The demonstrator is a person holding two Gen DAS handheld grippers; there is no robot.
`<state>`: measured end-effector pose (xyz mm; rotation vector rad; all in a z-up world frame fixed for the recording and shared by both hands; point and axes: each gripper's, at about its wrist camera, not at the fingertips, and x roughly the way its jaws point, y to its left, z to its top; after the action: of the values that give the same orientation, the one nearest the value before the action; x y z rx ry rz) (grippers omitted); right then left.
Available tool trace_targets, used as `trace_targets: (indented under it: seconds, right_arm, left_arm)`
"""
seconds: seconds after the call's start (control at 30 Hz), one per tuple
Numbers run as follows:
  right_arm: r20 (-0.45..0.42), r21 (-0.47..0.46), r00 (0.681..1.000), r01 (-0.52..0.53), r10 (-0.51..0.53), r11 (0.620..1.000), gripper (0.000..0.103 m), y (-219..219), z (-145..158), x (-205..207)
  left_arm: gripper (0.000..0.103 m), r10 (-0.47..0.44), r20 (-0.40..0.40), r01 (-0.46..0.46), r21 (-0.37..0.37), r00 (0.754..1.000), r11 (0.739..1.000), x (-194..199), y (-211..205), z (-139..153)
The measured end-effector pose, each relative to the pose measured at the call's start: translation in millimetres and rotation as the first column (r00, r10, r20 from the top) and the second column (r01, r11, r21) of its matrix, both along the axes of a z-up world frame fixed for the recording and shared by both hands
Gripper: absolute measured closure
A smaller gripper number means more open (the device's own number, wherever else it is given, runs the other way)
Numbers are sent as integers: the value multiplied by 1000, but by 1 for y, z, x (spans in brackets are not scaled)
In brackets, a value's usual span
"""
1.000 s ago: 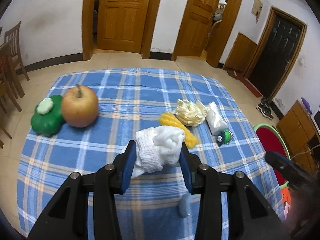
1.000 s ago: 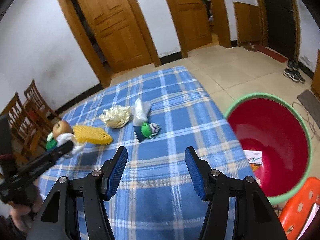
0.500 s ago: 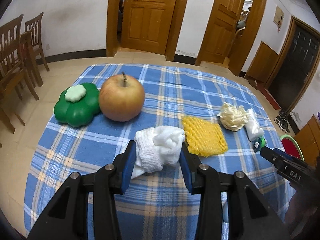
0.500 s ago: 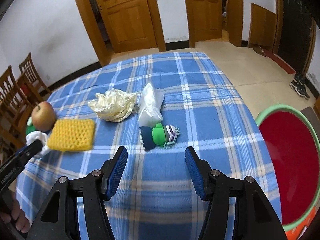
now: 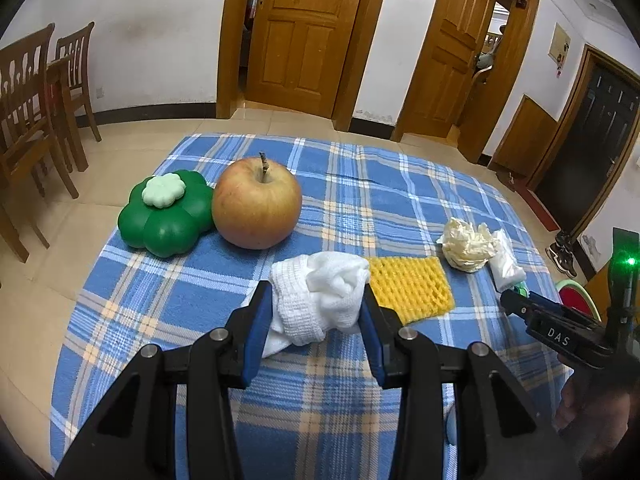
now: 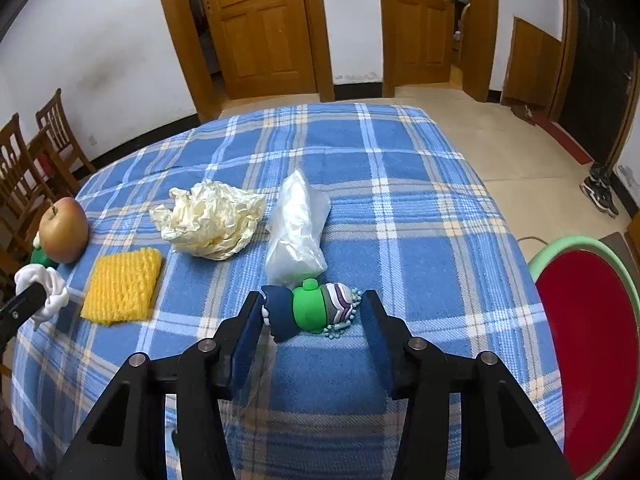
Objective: Collect trash
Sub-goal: 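Grasp the green toy figure with the right tool, then release the green figure into the red bucket with the right tool while the left tool carries the sock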
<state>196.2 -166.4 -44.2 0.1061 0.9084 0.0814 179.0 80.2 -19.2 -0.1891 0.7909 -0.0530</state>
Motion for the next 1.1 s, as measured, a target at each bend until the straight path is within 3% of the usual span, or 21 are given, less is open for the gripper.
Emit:
trace_targets:
  seconds: [0.27,0.67,1.1]
  right_arm:
    - [-7,98,1000,0,1,995,53,-4,5,-20]
    - [64,167,997,32,-43,985,53,-24,32,-75]
    - [110,241,979,143,-174,960,53,-73,48,-131]
  left_arm:
    - [61,-25,12,25,7,1000,1000,-11,-9,10]
    - [61,-66,21,66,-3,998,998,-31,-31,26]
    - [61,-163,25,163,-12,986,987,-51,-71,38]
